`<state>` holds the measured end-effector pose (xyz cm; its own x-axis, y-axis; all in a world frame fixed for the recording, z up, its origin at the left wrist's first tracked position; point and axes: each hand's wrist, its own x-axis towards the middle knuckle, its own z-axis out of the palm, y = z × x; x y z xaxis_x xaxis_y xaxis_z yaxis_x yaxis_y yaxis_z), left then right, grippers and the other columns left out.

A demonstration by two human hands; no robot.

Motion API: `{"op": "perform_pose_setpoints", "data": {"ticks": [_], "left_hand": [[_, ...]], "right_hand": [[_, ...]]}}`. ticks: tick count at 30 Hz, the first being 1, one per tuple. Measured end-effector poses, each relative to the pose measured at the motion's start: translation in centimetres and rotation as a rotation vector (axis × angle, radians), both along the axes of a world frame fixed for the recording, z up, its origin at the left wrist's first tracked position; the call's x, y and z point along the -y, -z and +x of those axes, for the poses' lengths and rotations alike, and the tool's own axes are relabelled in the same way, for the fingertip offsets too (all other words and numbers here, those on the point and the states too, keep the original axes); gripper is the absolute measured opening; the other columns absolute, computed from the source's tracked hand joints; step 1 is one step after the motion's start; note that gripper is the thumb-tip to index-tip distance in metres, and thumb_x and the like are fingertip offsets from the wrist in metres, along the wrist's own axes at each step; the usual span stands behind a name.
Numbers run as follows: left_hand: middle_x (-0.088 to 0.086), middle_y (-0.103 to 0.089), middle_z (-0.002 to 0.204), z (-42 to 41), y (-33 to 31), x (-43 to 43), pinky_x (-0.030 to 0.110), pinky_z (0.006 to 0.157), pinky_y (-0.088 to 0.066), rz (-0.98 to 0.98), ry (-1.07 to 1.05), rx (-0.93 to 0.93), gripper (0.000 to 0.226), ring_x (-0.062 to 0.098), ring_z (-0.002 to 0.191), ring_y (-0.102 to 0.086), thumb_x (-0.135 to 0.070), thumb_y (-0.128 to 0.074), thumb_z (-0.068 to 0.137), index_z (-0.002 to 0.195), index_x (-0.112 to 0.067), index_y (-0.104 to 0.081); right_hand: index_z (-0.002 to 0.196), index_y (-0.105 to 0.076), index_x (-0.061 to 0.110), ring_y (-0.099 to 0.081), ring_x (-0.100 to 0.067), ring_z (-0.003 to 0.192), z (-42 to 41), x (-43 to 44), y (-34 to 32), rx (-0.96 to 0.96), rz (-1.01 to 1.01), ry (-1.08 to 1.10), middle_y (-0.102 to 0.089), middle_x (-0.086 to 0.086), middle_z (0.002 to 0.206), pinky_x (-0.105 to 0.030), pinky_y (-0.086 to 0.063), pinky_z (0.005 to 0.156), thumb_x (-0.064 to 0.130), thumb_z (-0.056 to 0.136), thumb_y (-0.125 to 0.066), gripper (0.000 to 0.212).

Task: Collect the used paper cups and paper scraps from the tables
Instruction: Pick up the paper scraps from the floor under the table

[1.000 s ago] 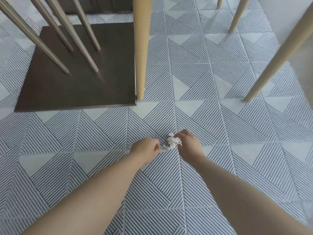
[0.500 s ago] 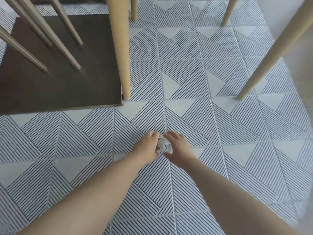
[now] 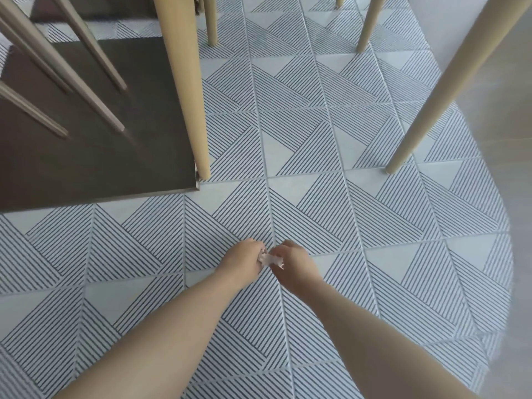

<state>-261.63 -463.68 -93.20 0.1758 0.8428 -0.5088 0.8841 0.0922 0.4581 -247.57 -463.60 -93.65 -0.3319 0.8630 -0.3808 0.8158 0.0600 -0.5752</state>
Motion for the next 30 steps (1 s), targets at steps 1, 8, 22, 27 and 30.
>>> {"op": "perform_pose_setpoints", "data": {"ticks": [1,8,22,27,30], "left_hand": [[0.004,-0.060,0.095,-0.4,-1.3,-0.1,0.037,0.075,-0.050,0.012,-0.008,0.004,0.007,0.022,0.087,-0.058,-0.016,-0.058,0.086,0.091,-0.012,-0.060],[0.005,-0.064,0.089,-2.4,-19.0,0.1,0.031,0.061,-0.042,0.105,-0.071,0.069,0.008,0.021,0.076,-0.058,-0.017,-0.063,0.083,0.089,-0.012,-0.065],[-0.013,-0.070,0.079,-7.9,-68.1,3.7,0.010,0.056,-0.047,0.231,-0.256,0.346,0.013,-0.006,0.071,-0.063,-0.028,-0.067,0.079,0.092,-0.032,-0.068],[-0.015,-0.069,0.073,-12.7,-79.9,3.6,0.010,0.057,-0.045,0.319,-0.213,0.331,0.011,-0.006,0.067,-0.061,-0.027,-0.067,0.080,0.090,-0.029,-0.070],[-0.019,-0.063,0.063,-15.2,-82.9,3.2,0.008,0.052,-0.039,0.369,-0.242,0.305,0.007,-0.006,0.062,-0.060,-0.028,-0.068,0.079,0.086,-0.027,-0.069]], "right_hand": [[0.095,-0.067,0.014,-0.060,-0.021,0.082,-0.1,-0.2,-1.3,-0.011,0.017,-0.015,-0.060,-0.003,0.096,-0.029,-0.046,0.069,0.015,0.083,-0.061,0.014],[0.088,-0.068,0.014,-0.055,-0.014,0.068,-1.2,0.4,-18.6,-0.150,0.155,0.028,-0.062,-0.002,0.087,-0.029,-0.048,0.063,0.010,0.076,-0.064,0.013],[0.089,-0.068,0.015,-0.061,-0.013,0.070,-5.1,3.8,-67.8,-0.366,0.341,0.134,-0.062,0.000,0.088,-0.035,-0.056,0.063,0.008,0.079,-0.066,0.012],[0.090,-0.068,0.018,-0.059,-0.009,0.071,-9.5,4.0,-78.8,-0.450,0.418,0.179,-0.060,0.008,0.086,-0.030,-0.056,0.062,0.009,0.078,-0.068,0.015],[0.090,-0.069,0.014,-0.059,-0.007,0.072,-12.2,3.3,-81.8,-0.481,0.439,0.195,-0.060,0.005,0.085,-0.027,-0.056,0.064,0.005,0.078,-0.068,0.015]]}}
